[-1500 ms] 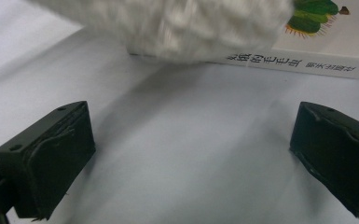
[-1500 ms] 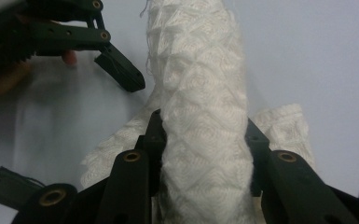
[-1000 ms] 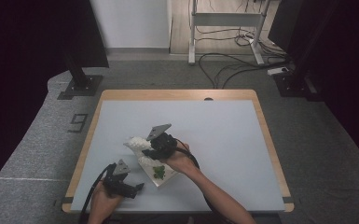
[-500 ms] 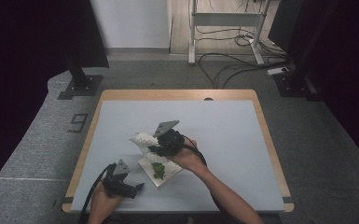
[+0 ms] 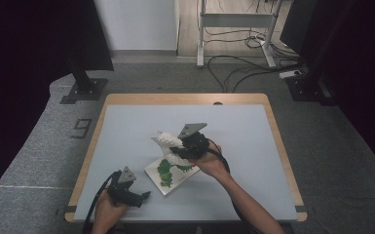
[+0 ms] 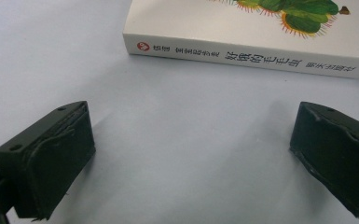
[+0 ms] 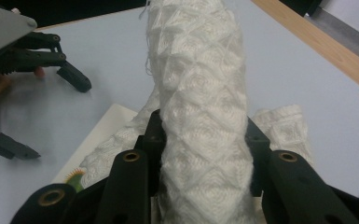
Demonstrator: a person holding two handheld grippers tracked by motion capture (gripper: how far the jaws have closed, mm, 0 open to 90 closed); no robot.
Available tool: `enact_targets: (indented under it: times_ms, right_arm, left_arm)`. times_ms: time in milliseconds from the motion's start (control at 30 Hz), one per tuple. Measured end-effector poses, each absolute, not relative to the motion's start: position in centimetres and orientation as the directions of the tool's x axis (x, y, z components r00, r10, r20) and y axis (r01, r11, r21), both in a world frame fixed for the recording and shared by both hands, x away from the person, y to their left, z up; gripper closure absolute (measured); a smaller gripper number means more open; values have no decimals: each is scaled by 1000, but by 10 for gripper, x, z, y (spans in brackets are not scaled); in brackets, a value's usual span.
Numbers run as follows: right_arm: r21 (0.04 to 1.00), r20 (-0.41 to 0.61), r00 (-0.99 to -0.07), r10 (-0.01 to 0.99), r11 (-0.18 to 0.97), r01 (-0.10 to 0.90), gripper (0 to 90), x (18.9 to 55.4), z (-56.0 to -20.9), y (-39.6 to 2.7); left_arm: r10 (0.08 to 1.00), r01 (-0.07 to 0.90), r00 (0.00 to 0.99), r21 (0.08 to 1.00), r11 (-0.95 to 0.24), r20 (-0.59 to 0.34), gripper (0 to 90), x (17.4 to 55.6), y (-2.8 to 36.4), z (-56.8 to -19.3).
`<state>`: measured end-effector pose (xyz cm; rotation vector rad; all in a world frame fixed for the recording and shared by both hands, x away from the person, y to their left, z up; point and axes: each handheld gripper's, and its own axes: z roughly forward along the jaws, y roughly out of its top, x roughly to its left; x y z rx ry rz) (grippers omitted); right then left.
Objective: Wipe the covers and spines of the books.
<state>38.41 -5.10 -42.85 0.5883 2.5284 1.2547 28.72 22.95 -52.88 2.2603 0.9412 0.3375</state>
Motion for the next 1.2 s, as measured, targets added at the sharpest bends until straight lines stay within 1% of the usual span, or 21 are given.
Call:
enact_targets:
  times_ms: [567, 1200]
  right_arm:
    - [810, -61, -835, 547, 516, 278, 616, 387, -432, -103]
    - [807, -54, -768, 639, 480, 343, 611, 382, -443, -166]
  left_arm:
    - [706, 536, 708, 660, -526, -13, 0, 287, 230, -529]
    - [707, 537, 707, 661, -524, -13, 0, 287, 230, -529]
